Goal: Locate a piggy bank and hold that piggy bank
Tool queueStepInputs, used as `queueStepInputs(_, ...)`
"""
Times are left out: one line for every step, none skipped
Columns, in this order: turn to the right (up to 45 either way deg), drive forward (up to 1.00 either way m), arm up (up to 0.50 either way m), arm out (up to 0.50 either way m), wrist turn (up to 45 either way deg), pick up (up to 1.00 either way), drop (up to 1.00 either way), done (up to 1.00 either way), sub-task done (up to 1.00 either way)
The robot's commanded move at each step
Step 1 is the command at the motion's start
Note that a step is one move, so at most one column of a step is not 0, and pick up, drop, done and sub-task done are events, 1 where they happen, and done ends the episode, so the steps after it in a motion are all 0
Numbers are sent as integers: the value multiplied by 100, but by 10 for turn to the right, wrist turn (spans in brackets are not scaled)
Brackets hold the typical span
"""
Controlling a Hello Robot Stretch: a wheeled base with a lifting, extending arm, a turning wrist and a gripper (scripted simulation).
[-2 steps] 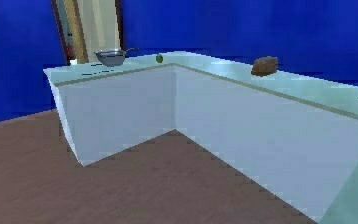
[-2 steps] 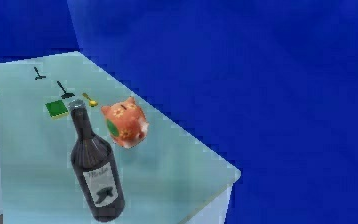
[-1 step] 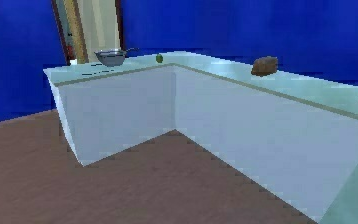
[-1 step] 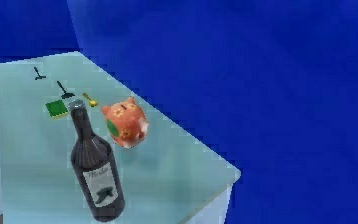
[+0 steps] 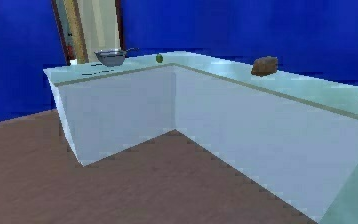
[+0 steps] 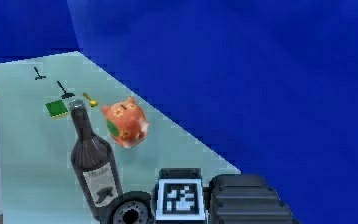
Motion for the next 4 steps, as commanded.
queueStepInputs(0, 0, 0, 18, 0, 0, 0, 0, 0)
queueStepInputs(0, 0, 0, 0, 450, 0, 0, 0, 0)
queueStepInputs(0, 0, 0, 0, 450, 0, 0, 0, 0)
queueStepInputs(0, 0, 0, 0, 450, 0, 0, 0, 0)
